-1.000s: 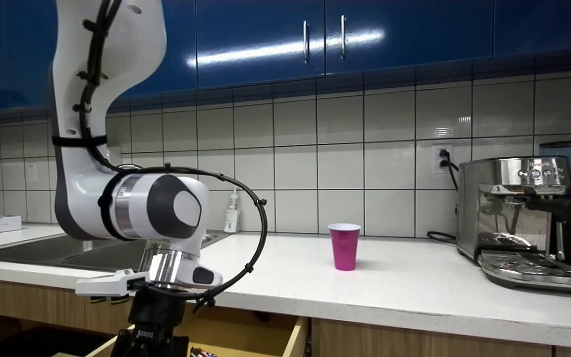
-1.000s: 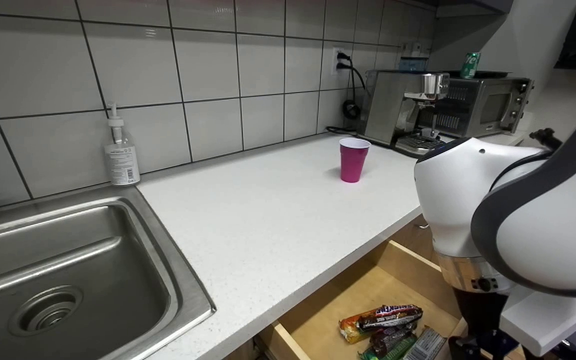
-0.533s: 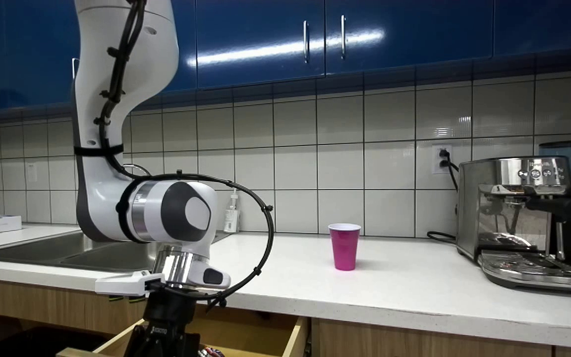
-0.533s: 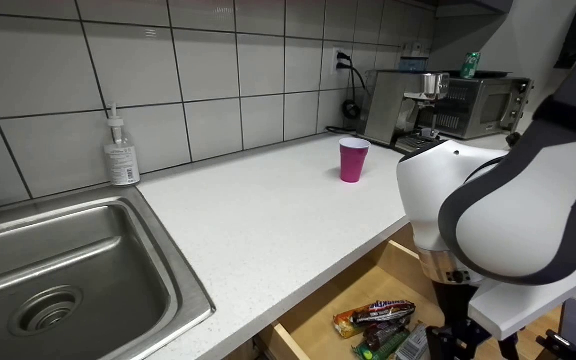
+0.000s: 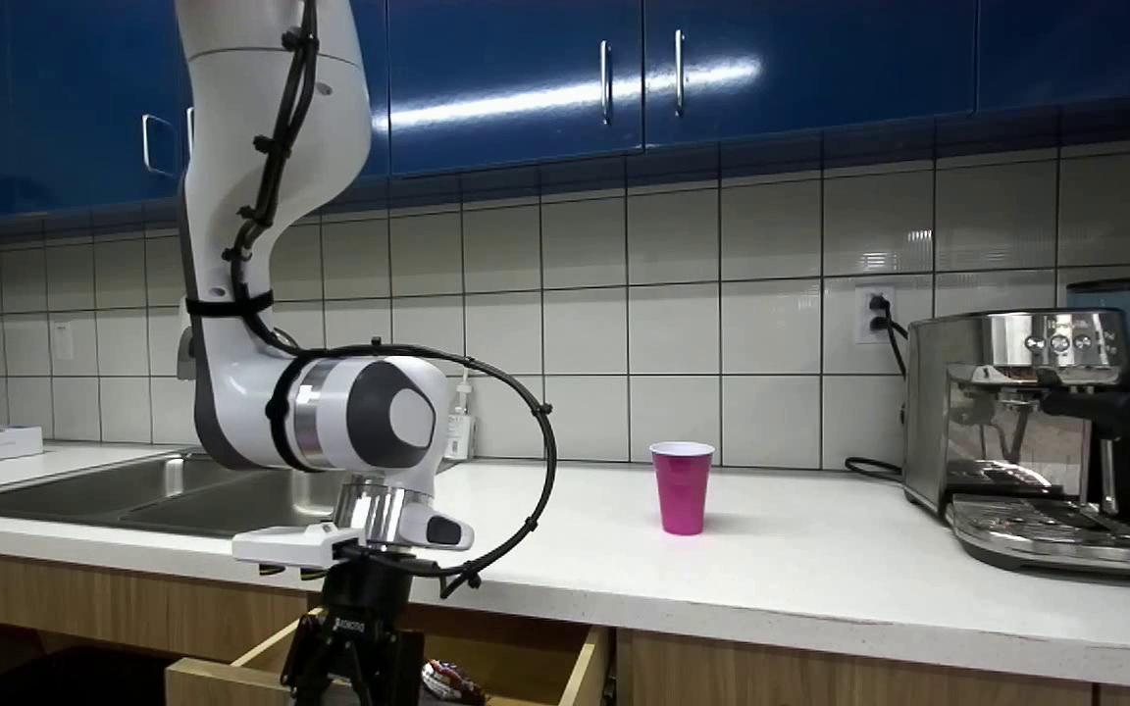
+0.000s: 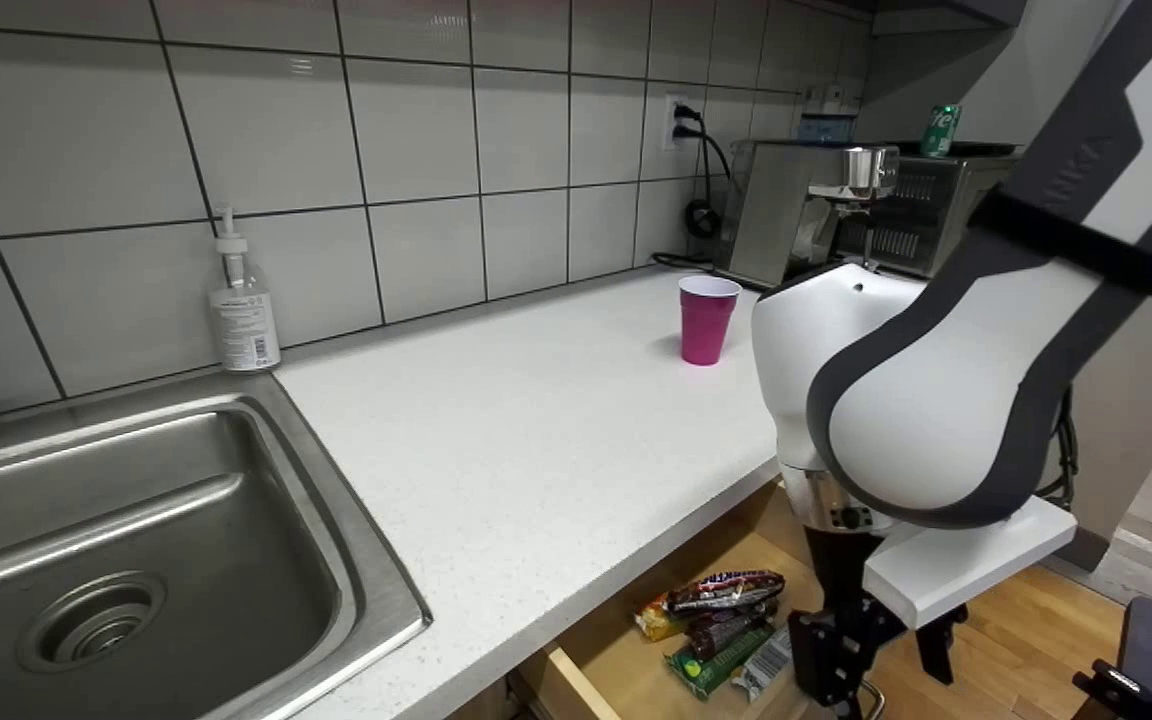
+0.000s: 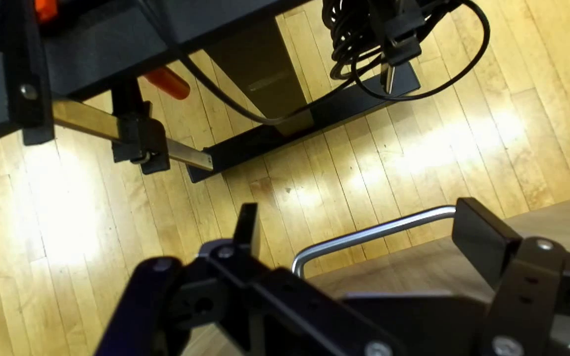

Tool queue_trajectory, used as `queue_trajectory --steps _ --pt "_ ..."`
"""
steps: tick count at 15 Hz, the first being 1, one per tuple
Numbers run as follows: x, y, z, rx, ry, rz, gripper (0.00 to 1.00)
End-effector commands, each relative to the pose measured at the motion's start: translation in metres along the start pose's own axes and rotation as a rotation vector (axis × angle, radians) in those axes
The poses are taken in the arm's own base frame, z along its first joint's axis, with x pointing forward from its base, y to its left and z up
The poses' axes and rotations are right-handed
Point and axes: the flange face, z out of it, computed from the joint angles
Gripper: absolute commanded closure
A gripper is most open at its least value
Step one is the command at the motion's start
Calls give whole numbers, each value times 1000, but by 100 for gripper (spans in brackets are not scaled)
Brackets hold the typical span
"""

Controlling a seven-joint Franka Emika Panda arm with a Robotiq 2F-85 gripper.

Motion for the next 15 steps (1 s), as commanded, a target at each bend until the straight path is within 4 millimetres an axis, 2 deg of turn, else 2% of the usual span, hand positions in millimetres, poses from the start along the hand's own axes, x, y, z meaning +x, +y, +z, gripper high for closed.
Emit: queue_trajectory --steps 1,15 --pt "25 -10 -3 27 44 -10 0" --pt "72 -22 -23 42 124 -77 0"
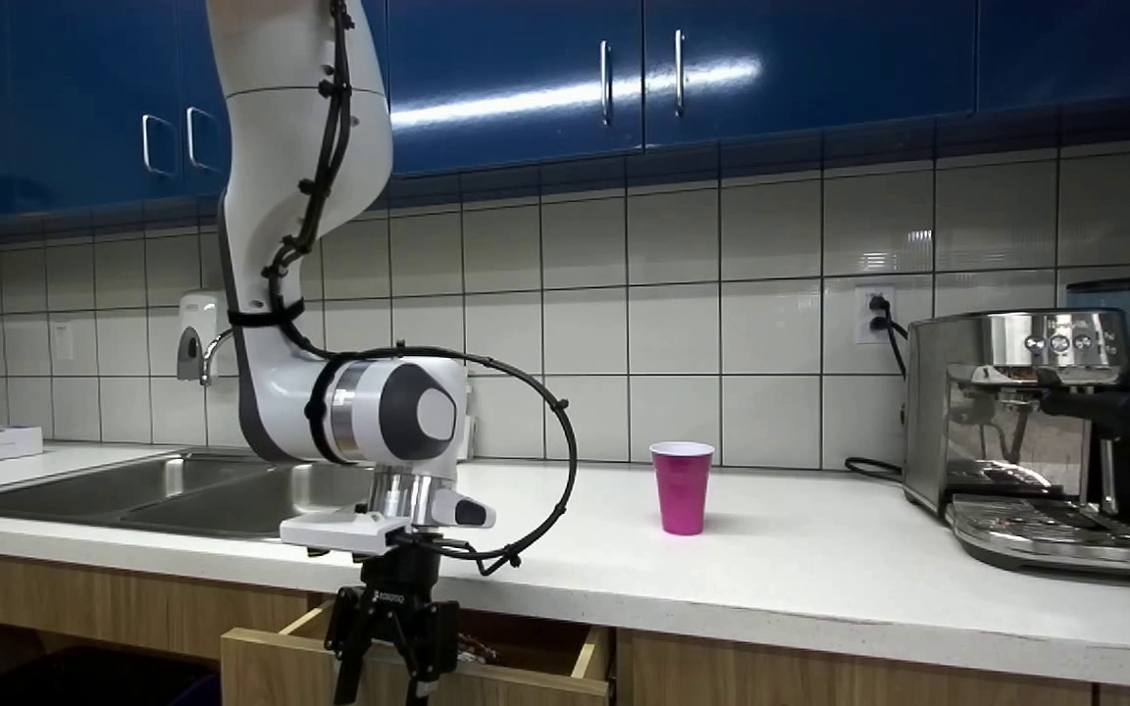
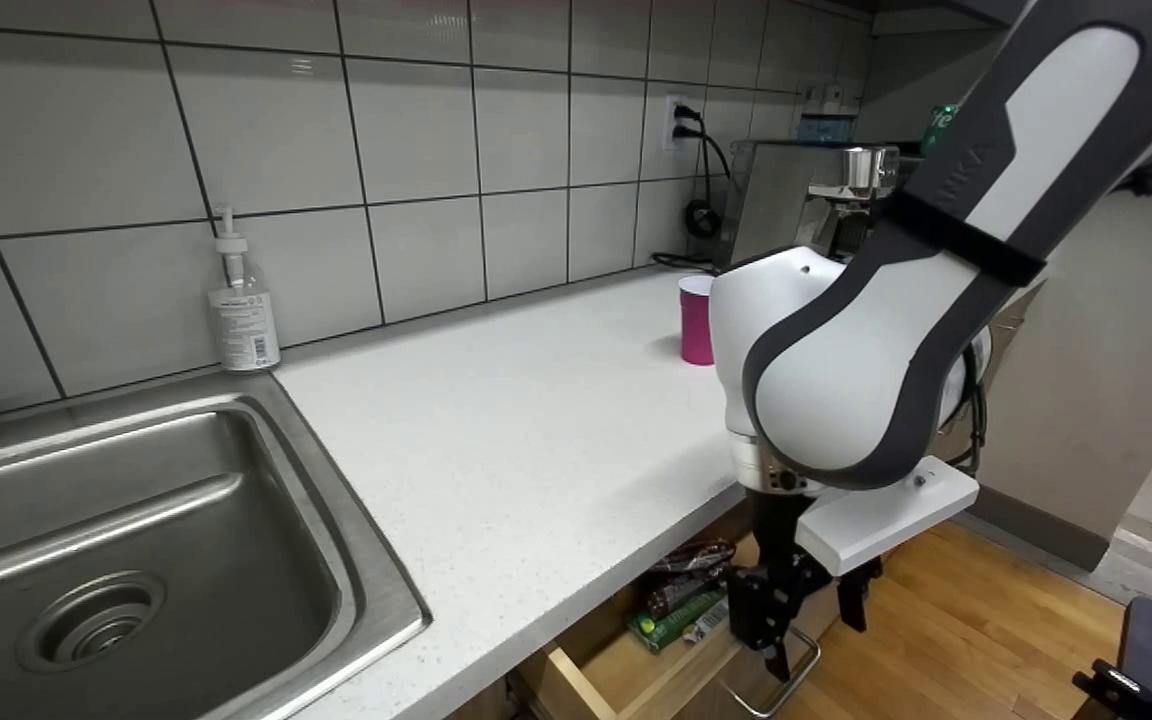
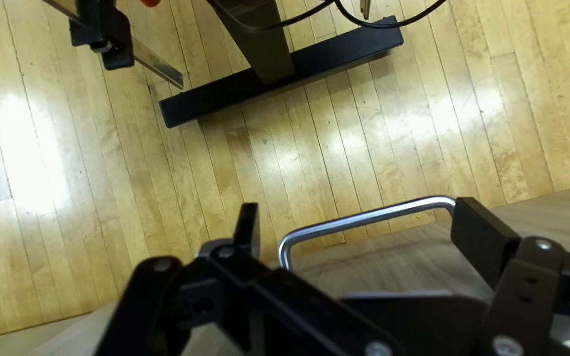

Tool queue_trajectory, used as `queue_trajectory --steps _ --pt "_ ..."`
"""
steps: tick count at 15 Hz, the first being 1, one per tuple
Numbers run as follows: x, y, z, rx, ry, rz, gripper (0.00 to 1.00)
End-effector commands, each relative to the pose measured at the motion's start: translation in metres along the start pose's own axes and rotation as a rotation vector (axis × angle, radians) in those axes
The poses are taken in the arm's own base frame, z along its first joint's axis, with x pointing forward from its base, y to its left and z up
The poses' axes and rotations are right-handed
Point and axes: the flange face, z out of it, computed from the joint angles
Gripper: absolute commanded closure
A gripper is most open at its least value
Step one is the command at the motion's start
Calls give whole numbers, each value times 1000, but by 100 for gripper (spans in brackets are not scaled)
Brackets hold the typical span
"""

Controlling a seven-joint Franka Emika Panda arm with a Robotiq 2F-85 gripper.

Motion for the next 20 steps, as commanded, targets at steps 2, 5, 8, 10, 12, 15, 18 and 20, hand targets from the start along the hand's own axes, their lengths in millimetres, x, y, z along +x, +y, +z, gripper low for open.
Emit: queue_trajectory --steps 2,5,8,10,12,15,18,20 --pt "35 -10 -1 14 55 -15 0" --pt "46 -13 -7 19 76 -28 0" --pt "55 -16 -14 25 99 -37 0" --pt "61 -18 -17 26 115 -42 0" --pt "65 -19 -20 30 128 -44 0" --pt "70 -21 -26 41 149 -45 0" --pt "70 -23 -35 53 181 -53 0" --pt "68 -24 -40 62 198 -57 0"
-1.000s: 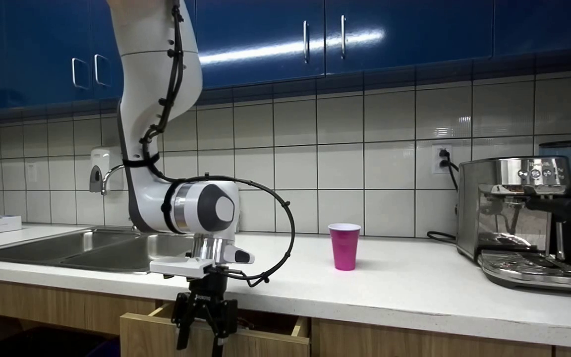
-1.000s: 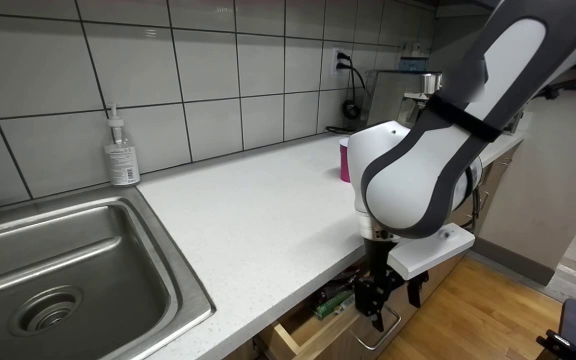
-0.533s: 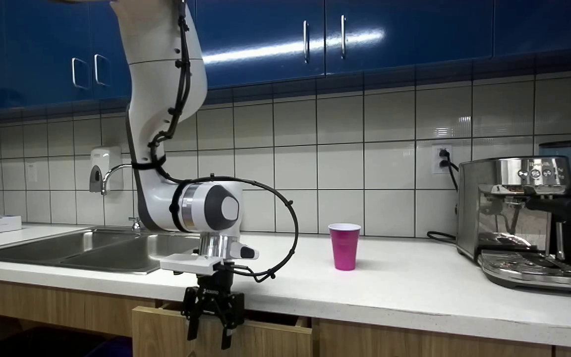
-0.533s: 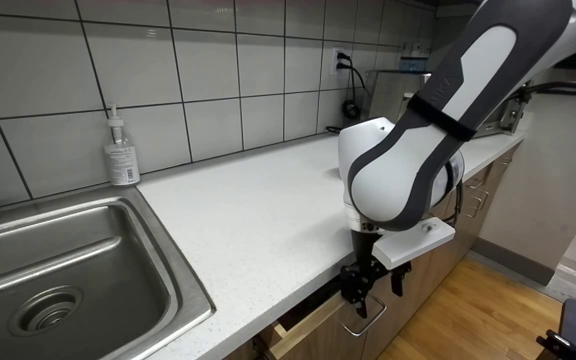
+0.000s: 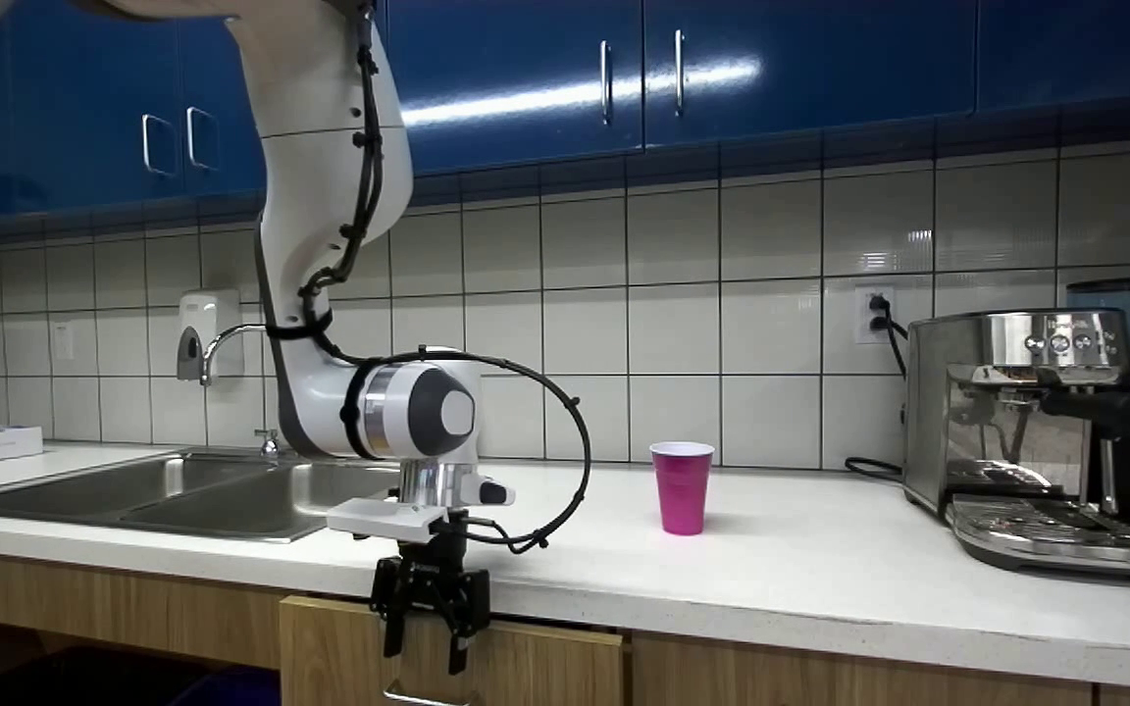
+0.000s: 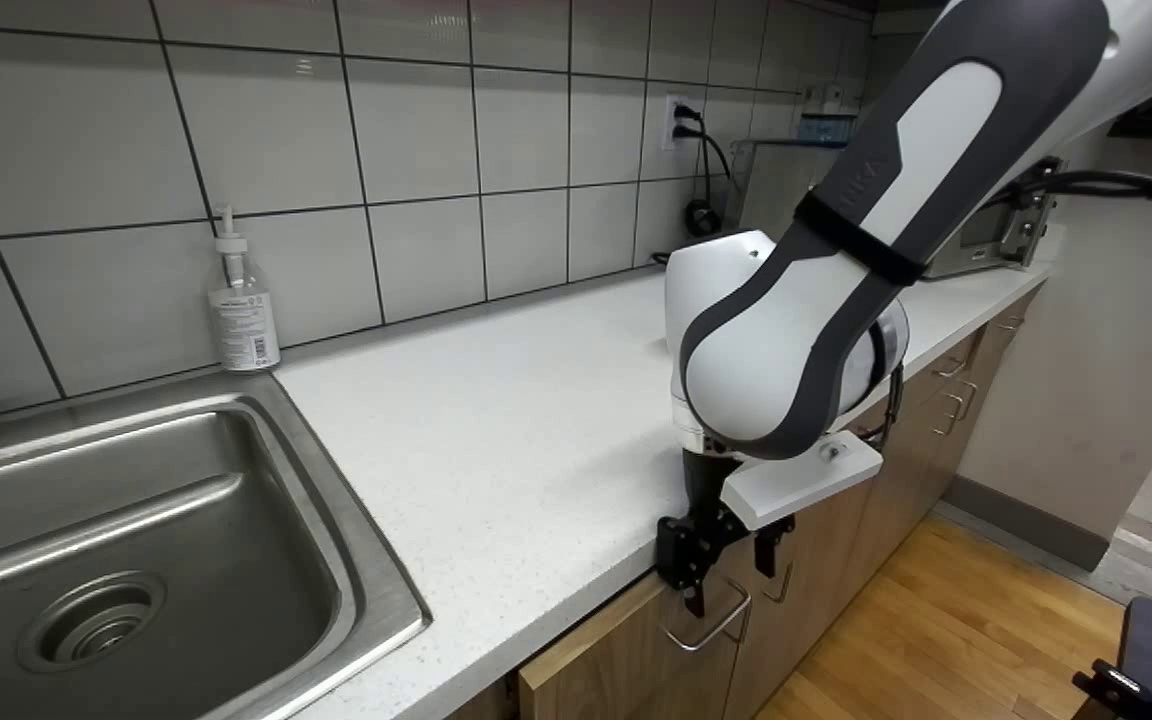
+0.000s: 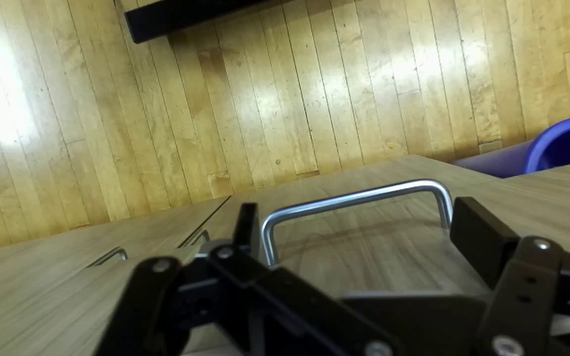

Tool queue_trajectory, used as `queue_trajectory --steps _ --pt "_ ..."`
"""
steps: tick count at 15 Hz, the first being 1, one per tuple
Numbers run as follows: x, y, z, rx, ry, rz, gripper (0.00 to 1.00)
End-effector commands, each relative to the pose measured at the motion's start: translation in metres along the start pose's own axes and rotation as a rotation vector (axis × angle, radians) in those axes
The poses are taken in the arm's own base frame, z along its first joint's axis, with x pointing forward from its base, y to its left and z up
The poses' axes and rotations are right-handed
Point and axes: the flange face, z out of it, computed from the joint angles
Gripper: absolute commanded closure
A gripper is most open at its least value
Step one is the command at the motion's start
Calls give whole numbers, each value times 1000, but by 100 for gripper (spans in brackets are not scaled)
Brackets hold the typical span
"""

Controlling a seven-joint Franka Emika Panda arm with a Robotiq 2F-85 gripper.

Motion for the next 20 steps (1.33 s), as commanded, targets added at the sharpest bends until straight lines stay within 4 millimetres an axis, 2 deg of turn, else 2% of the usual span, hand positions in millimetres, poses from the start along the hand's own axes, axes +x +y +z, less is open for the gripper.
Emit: queue_trajectory --steps 1,7,20 --pt "9 -10 -17 39 63 -12 0" --pt "-8 -16 -40 78 100 -38 0" --pt "-51 -13 -131 96 204 -93 0"
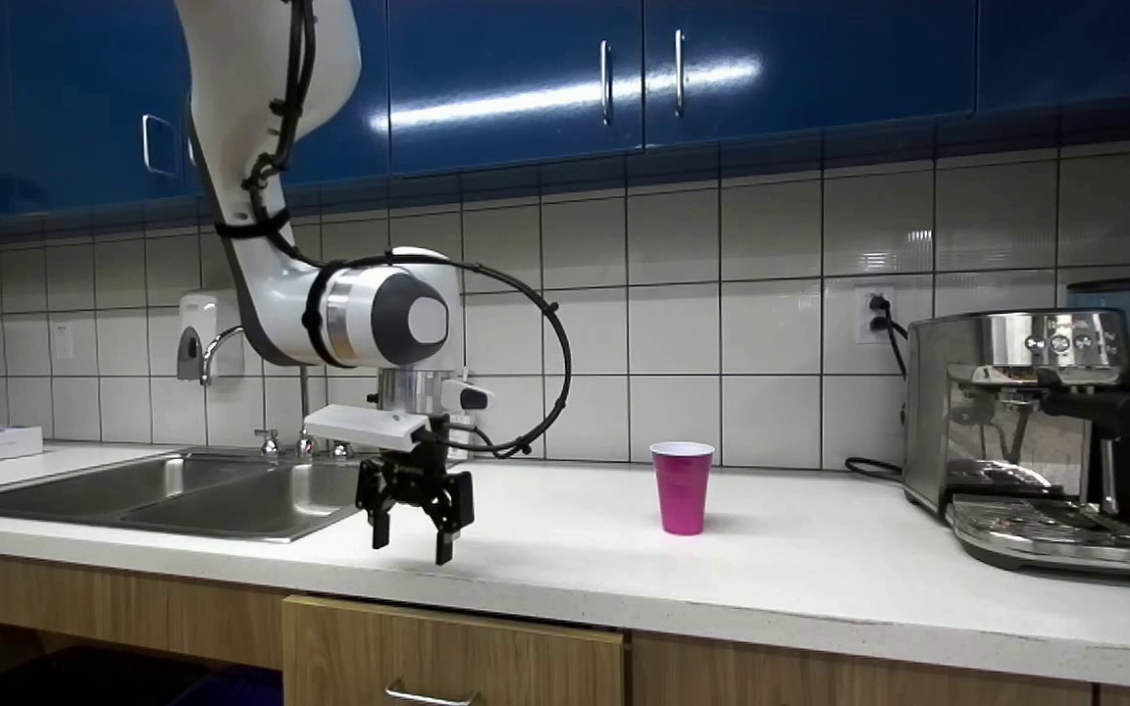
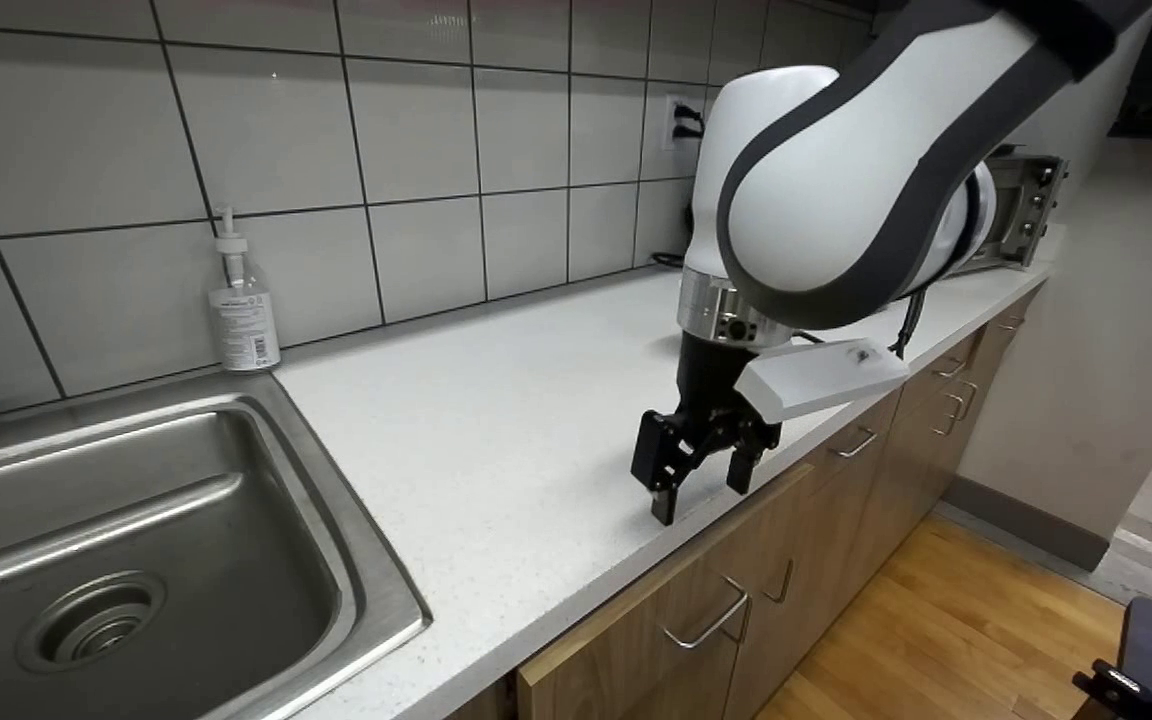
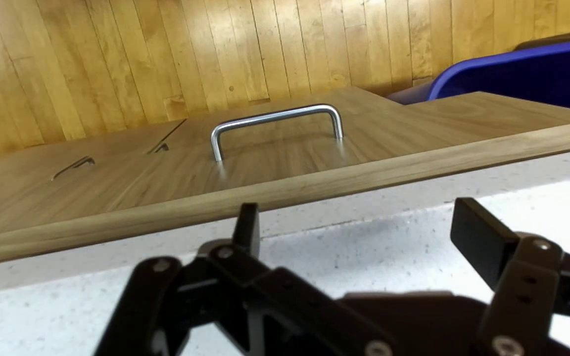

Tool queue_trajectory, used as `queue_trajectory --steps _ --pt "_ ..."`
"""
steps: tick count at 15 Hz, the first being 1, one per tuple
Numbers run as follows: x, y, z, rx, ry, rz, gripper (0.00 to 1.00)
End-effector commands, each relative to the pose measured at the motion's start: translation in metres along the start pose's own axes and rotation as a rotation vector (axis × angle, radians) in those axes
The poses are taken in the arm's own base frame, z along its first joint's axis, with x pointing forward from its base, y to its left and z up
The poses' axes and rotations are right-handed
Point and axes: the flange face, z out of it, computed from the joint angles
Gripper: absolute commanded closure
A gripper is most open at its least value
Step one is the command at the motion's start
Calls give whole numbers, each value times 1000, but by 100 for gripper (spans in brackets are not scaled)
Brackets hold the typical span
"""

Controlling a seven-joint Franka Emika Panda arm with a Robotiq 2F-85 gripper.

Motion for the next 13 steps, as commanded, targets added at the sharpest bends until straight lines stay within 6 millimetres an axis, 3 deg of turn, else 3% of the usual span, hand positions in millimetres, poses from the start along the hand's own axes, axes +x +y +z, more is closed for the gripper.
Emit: queue_trajectory --steps 1,6,7,10,13 --pt "-20 -1 -33 10 11 -38 0" --pt "-45 -3 -71 -5 29 -81 0" --pt "-25 -3 -50 2 27 -46 0" --pt "-36 -4 -66 3 38 -56 0" --pt "-39 -3 -65 2 35 -58 0"
